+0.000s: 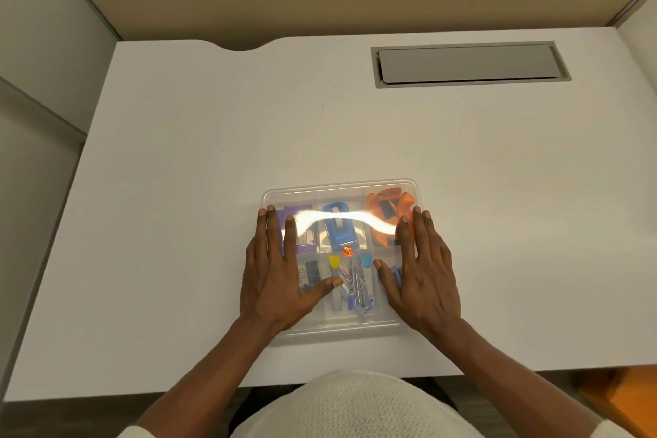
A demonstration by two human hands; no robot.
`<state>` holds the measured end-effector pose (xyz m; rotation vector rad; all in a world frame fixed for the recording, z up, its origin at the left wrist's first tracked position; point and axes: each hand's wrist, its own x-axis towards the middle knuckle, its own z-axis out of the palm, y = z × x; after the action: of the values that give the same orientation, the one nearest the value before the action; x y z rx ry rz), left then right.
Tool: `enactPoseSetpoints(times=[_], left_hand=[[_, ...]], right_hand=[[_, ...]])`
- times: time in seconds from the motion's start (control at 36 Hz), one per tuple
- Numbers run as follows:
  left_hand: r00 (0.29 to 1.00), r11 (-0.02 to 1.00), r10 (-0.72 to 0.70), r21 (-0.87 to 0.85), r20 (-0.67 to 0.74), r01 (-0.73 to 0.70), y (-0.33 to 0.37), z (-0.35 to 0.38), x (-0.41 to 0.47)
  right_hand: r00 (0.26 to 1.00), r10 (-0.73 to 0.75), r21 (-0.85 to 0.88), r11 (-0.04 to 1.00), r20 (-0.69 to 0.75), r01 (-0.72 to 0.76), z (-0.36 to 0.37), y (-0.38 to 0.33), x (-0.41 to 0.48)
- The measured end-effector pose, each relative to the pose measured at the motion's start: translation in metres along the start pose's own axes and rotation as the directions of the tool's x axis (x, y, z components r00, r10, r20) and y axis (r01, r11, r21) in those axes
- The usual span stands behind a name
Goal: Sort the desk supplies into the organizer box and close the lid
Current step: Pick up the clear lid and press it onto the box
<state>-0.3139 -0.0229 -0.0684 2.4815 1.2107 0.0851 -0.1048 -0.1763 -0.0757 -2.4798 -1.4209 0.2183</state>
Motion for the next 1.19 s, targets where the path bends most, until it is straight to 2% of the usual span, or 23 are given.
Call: enactPoseSetpoints(times=[0.11,0.22,0.28,0.36,0.47,0.58,0.75,1.19], left_hand=[[1.000,0.999,-0.008,-0.045,-0.008,0.008,-0.003,-0.005,0.011],[0.999,0.999,0.029,0.038,-0.018,-0.028,-0.002,-0.008,0.017],[0.999,0.999,0.050,0.005,-0.010,-0.050,-0.003,-0.010,0.018],[0.999,0.988,0.053,-0.145,-0.003,-0.052,-0.003,-0.011,0.021],[0.997,0.982,0.083,-0.172,-0.011,-0.083,0.001,-0.017,0.026],[0.996,0.956,0.088,-0.278,-0.022,-0.091,-0.002,-0.015,0.026],[0.997,0.994,0.064,-0.088,0.039,-0.060,-0.010,-0.005,0.033],[0.992,0.997,0.069,0.037,0.101,-0.073,-0.012,-0.004,0.049]], right_hand=[[1.000,-0.006,-0.066,0.998,-0.002,0.006,-0.003,-0.002,0.003],[0.998,-0.064,-0.209,0.976,-0.015,0.059,-0.018,-0.003,0.020],[0.993,-0.104,-0.240,0.967,-0.054,0.088,-0.024,0.000,0.034],[0.988,-0.128,-0.221,0.969,-0.083,0.107,-0.018,0.003,0.048],[0.988,-0.112,-0.151,0.984,-0.105,0.096,-0.005,0.001,0.054],[0.990,-0.092,-0.080,0.993,-0.110,0.083,-0.004,0.004,0.055],[0.996,-0.082,-0.021,0.996,-0.036,0.081,-0.003,0.008,0.061],[0.997,-0.031,-0.067,0.997,0.077,0.036,-0.003,0.006,0.066]])
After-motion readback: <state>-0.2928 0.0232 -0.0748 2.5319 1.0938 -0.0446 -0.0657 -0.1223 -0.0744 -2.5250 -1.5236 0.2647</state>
